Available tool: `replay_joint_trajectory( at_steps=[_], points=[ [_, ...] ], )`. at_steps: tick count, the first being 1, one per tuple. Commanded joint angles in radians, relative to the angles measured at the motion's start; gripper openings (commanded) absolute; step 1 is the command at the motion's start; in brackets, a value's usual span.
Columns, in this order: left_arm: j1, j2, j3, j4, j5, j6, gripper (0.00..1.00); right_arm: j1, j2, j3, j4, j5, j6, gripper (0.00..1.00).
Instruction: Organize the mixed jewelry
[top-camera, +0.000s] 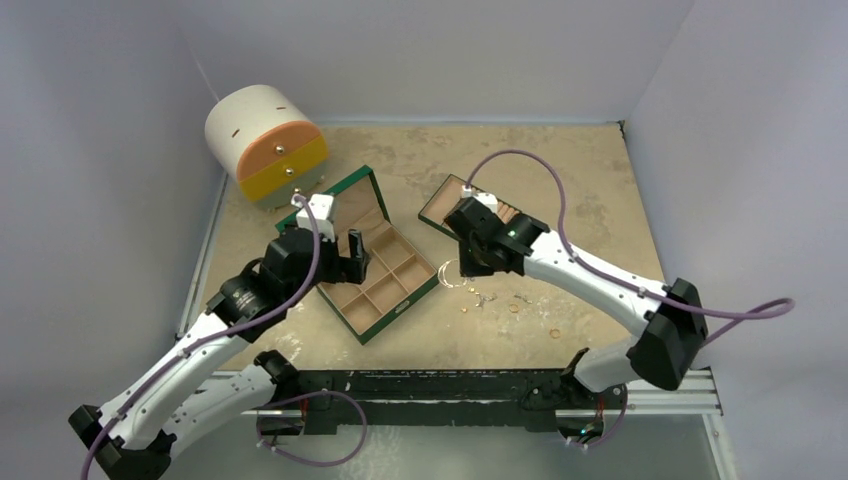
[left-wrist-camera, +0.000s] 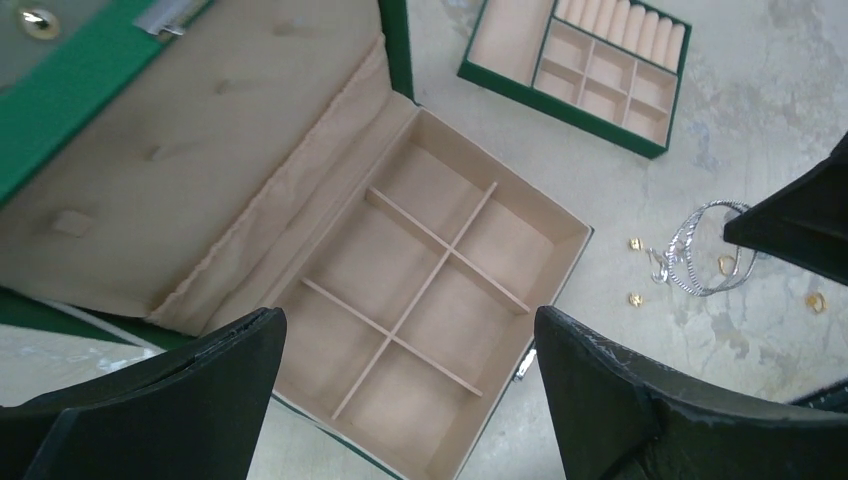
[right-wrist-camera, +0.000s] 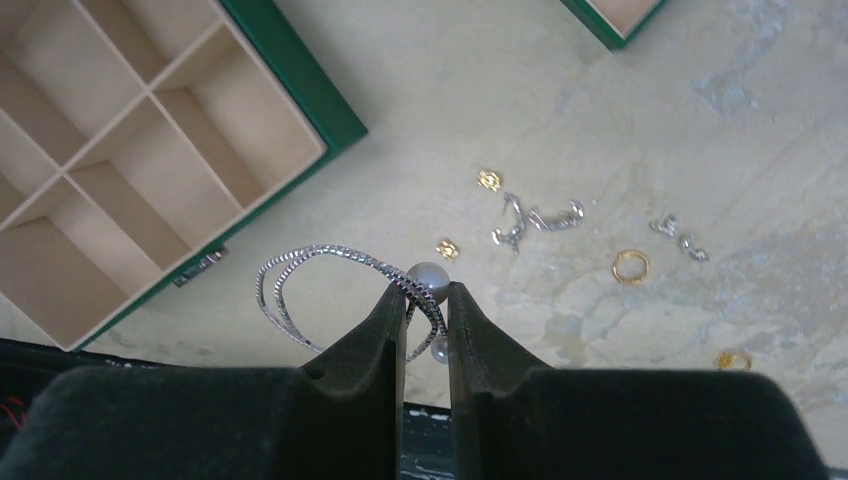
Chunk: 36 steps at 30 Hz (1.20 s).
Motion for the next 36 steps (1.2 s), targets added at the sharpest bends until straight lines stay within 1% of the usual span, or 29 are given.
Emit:
replay_joint_trajectory(
  at_steps=[1,5,10,14,27,36],
  points=[
    [-0.005,-0.063,0.002,0.023,-0.125,-0.017,0.95,0.035,0.1,0.124,0.001,0.046,-0.065,0.0],
    [-0.006,-0.118,0.005,0.006,-0.225,-0.035,0.96,0.074,0.204,0.229,0.026,0.04,-0.103,0.0],
    [-0.006,-0.161,0.014,-0.024,-0.335,-0.06,0.96,0.093,0.315,0.318,0.053,0.042,-0.137,0.0],
    [-0.005,-0.185,0.015,-0.034,-0.375,-0.071,0.96,0.093,0.396,0.361,0.08,0.023,-0.156,0.0],
    [-0.005,-0.166,0.015,-0.036,-0.375,-0.072,0.96,0.094,0.561,0.438,0.064,0.064,-0.151,0.0],
    [-0.003,-0.169,0.014,-0.036,-0.376,-0.07,0.97,0.094,0.582,0.417,0.06,0.086,-0.145,0.0]
  ],
)
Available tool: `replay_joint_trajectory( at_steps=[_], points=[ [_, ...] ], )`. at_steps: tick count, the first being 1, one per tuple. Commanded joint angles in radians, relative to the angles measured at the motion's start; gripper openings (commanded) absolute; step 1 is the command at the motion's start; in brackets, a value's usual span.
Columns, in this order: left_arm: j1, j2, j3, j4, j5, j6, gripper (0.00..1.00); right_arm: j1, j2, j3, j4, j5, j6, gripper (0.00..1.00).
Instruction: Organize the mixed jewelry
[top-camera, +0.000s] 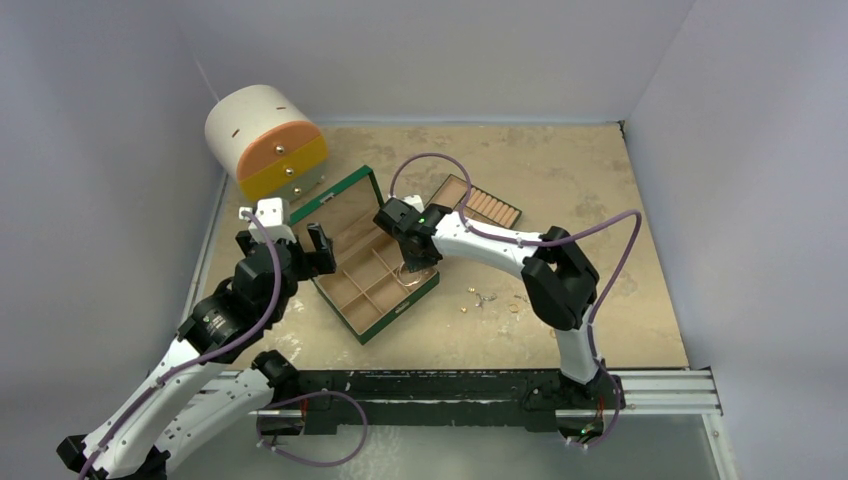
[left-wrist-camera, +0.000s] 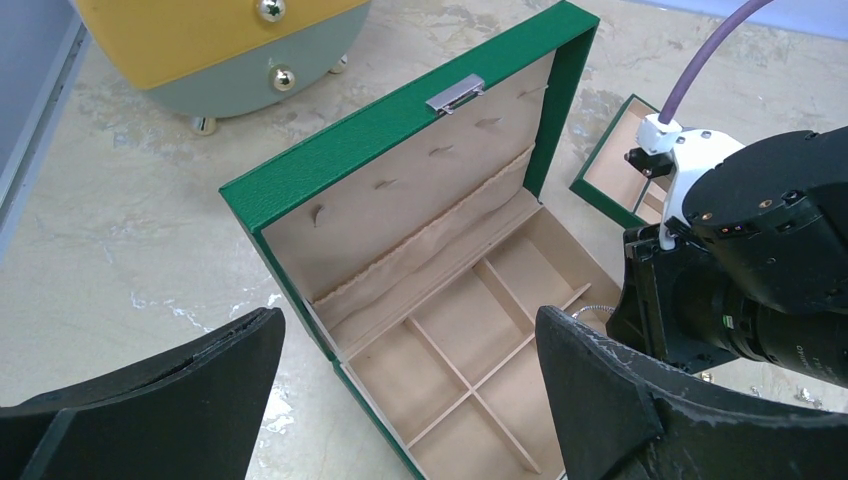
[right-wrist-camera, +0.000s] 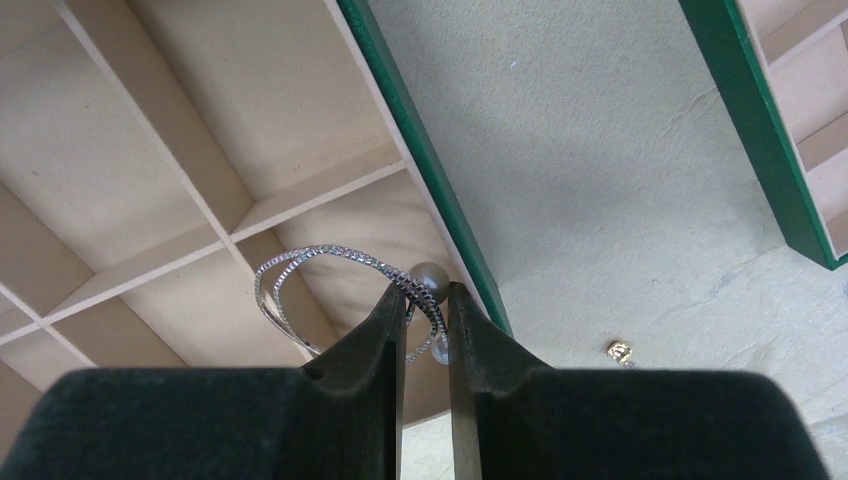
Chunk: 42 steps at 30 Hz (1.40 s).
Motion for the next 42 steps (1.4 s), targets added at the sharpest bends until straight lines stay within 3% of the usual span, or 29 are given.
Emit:
replay_joint_trajectory(
  at_steps=[1,30,42],
  points=[
    [-0.004,-0.002,0.015,0.022,-0.017,-0.009,0.97,0.001,-0.014,0.018,-0.012,0.046,0.003,0.0],
    [-0.004,0.013,0.013,0.023,-0.012,-0.009,0.97,0.001,-0.062,-0.018,-0.064,0.188,0.118,0.0],
    [-0.003,0.017,0.013,0.023,-0.009,-0.008,0.97,0.001,-0.065,-0.017,-0.071,0.231,0.148,0.25]
  ],
)
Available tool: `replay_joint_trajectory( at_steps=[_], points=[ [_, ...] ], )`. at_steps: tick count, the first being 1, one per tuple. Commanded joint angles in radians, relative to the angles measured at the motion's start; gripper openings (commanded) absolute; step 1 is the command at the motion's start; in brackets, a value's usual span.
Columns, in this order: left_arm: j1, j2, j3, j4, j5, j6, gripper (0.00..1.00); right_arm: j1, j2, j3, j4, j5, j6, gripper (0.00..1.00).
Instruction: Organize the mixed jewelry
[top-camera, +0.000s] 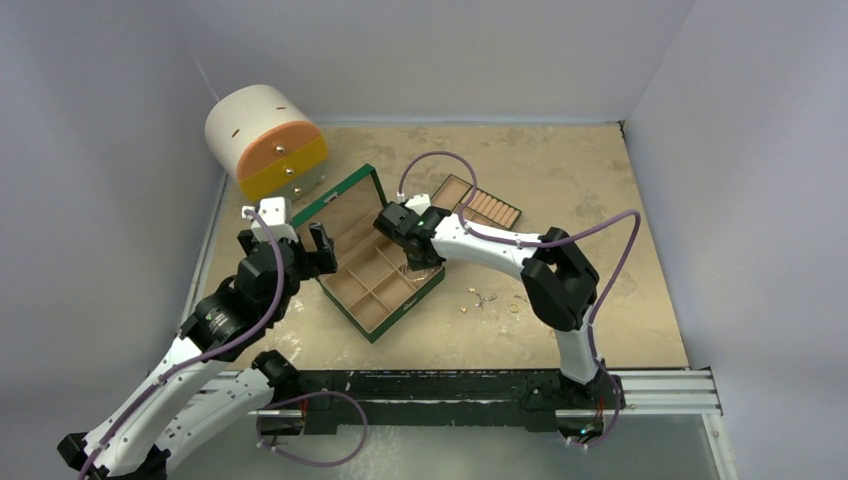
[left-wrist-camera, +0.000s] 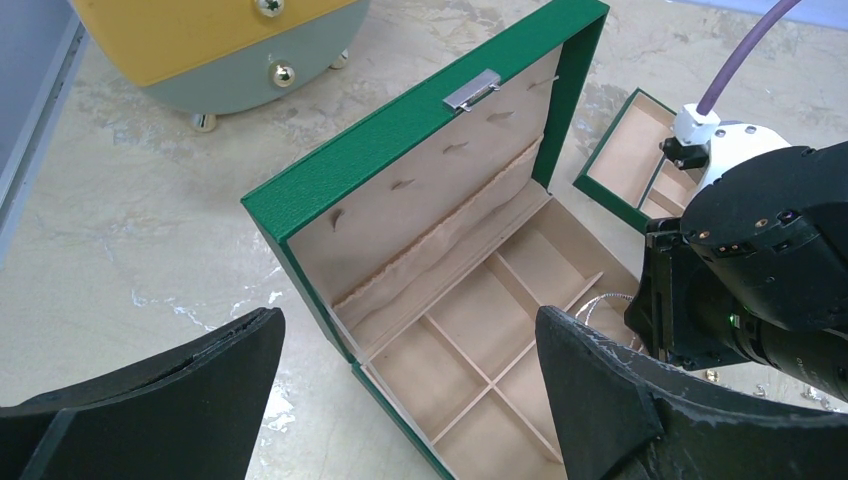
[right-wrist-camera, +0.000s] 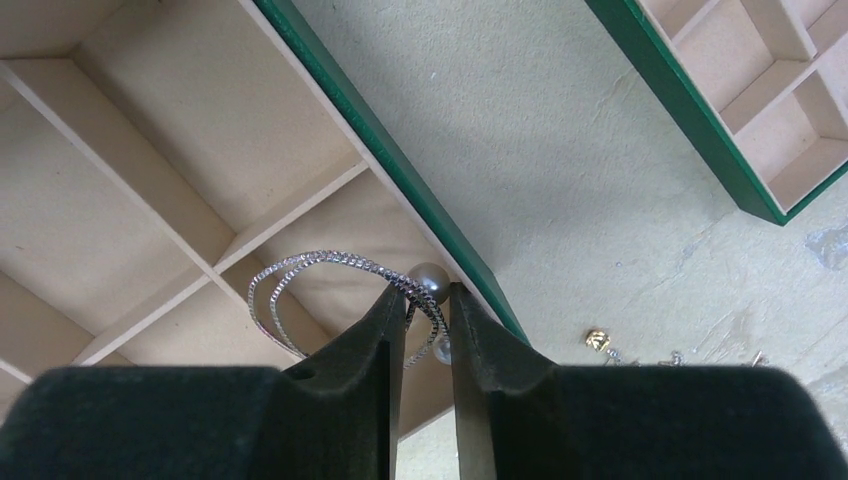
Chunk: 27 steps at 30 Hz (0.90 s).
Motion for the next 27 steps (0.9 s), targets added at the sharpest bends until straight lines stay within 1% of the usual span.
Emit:
replay_joint_trajectory(
  at_steps=[1,3,5,9,14,19,23,27],
  points=[
    [-0.003,0.004,0.012,0.024,-0.008,-0.008,0.97,-0.005,-0.061,-0.002,-0.045,0.092,0.035,0.28],
    [-0.004,0.004,0.012,0.024,-0.008,-0.008,0.97,-0.005,-0.063,0.0,-0.047,0.092,0.041,0.33],
    [-0.004,0.005,0.012,0.024,-0.008,-0.008,0.97,-0.005,-0.063,0.003,-0.052,0.092,0.047,0.35],
    [-0.003,0.004,0.013,0.025,-0.008,-0.008,0.97,-0.005,-0.073,0.014,-0.056,0.095,0.051,0.37],
    [-0.004,0.004,0.013,0.024,-0.008,-0.008,0.97,-0.005,-0.1,0.025,-0.049,0.074,0.046,0.37],
    [-0.004,0.005,0.013,0.024,-0.008,-0.008,0.97,-0.005,-0.124,0.013,-0.002,-0.001,0.03,0.36],
    [-0.003,0.007,0.013,0.024,-0.008,-0.008,0.97,-0.004,-0.146,-0.017,0.042,-0.032,0.014,0.34],
    [-0.004,0.007,0.013,0.024,-0.006,-0.008,0.97,-0.004,-0.131,-0.028,0.08,-0.084,0.007,0.26]
  ],
)
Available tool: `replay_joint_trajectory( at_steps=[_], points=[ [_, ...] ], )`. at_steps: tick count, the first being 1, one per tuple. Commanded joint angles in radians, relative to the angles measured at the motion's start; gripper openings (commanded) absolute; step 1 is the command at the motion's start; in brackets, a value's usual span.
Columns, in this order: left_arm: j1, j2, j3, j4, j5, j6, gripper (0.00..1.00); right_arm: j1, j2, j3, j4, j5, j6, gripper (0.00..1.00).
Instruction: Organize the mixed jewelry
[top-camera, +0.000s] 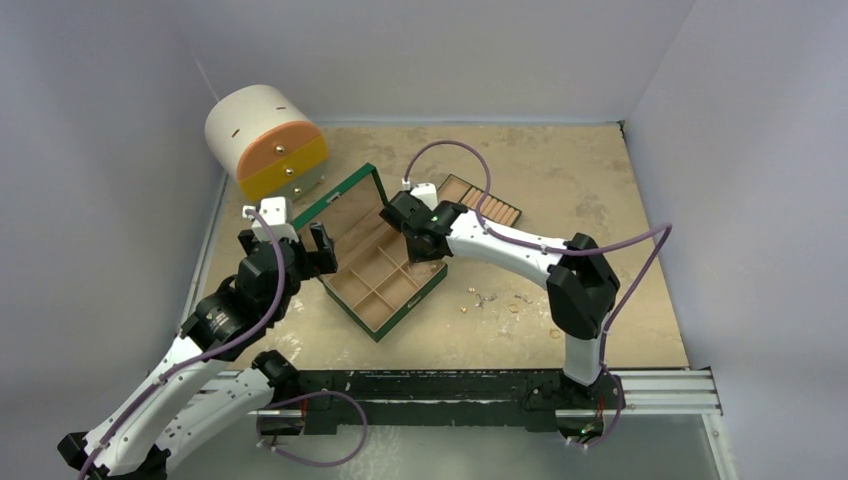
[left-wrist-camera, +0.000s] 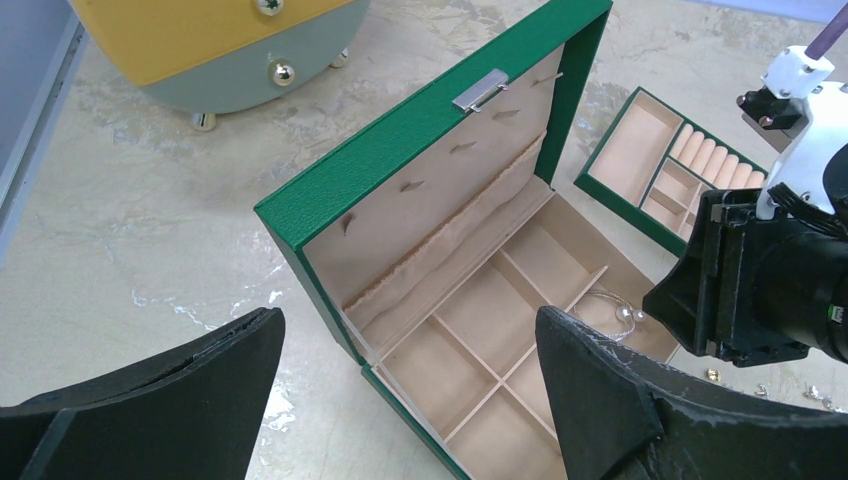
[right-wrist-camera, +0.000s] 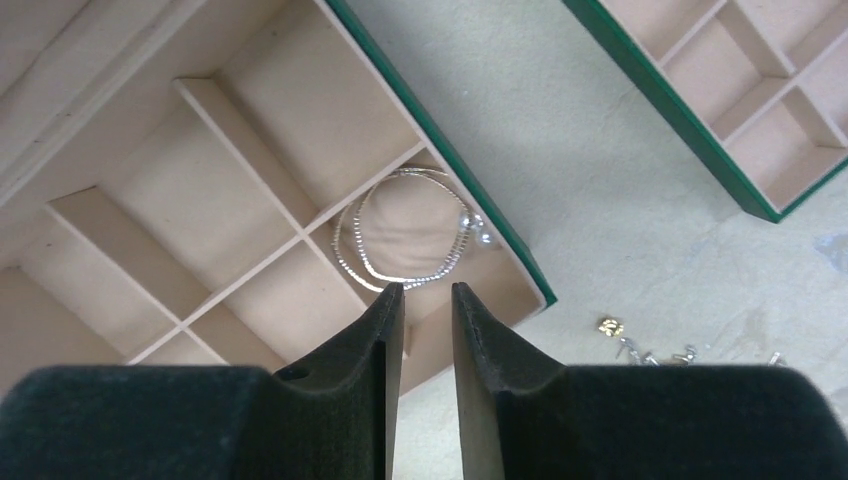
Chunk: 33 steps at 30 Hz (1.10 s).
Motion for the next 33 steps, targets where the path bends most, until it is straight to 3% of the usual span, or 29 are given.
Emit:
replay_joint_trajectory(
  at_steps=[1,13,25,33],
  points=[
    [-0.004,0.003,0.013,0.024,-0.006,-0.008,0.97,-0.002,-0.009,-0.011,0.053,-0.06,-0.008,0.24],
    [-0.004,0.0,0.013,0.024,-0.008,-0.008,0.97,-0.002,0.064,-0.047,0.084,-0.124,0.039,0.03],
    [-0.004,0.001,0.013,0.024,-0.008,-0.007,0.97,-0.002,0.105,-0.088,0.097,-0.163,0.061,0.0],
    [-0.003,0.0,0.012,0.022,-0.008,-0.008,0.97,-0.002,0.042,-0.062,0.06,-0.12,0.06,0.0]
  ],
)
